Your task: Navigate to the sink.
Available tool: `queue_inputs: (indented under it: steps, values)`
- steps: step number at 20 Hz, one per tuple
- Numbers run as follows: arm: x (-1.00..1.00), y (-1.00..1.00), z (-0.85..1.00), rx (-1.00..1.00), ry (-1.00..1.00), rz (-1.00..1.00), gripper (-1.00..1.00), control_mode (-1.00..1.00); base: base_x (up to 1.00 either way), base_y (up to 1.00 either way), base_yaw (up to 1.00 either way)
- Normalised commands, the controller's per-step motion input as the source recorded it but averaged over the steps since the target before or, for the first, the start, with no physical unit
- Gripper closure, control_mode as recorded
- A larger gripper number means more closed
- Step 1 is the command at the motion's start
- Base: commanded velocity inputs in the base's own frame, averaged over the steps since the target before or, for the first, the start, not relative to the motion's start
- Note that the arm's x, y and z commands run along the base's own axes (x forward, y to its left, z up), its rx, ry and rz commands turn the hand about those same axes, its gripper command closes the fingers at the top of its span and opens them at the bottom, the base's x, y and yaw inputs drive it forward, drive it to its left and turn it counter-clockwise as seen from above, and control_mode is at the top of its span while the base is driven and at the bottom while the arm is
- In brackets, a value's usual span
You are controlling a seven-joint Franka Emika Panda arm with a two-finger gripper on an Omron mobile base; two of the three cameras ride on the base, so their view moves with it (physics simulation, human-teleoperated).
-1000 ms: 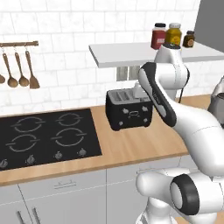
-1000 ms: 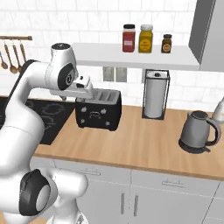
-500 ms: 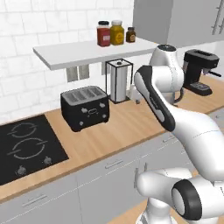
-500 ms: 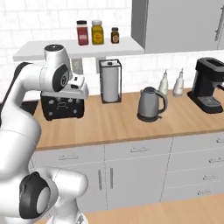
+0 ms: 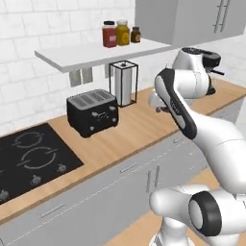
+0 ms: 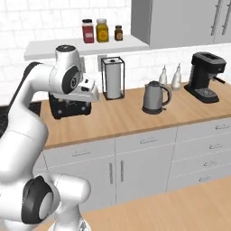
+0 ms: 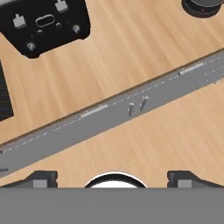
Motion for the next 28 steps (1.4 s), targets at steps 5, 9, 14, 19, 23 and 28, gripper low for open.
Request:
queue_inputs:
  steps: [5, 9, 14, 19, 23, 28]
  values:
    - [0.00, 0.00, 0.00, 0.00, 0.00, 0.00, -1.00, 1.00, -0.90, 0.88, 0.64]
    - [0.00, 0.00, 0.00, 0.00, 0.00, 0.00, -1.00, 1.00, -0.54, 0.81, 0.90]
    - [0.00, 0.00, 0.00, 0.00, 0.00, 0.00, -1.00, 1.00, -0.41, 0.76, 0.94]
    - [0.00, 0.00, 0.00, 0.00, 0.00, 0.00, -1.00, 1.00, 0.00, 0.75, 0.83]
    - [0.00, 0.00, 0.00, 0.00, 0.00, 0.00, -1.00, 1.00, 0.24, 0.96, 0.62]
    - [0.00, 0.00, 0.00, 0.00, 0.00, 0.00, -1.00, 1.00, 0.01, 0.61, 0.82]
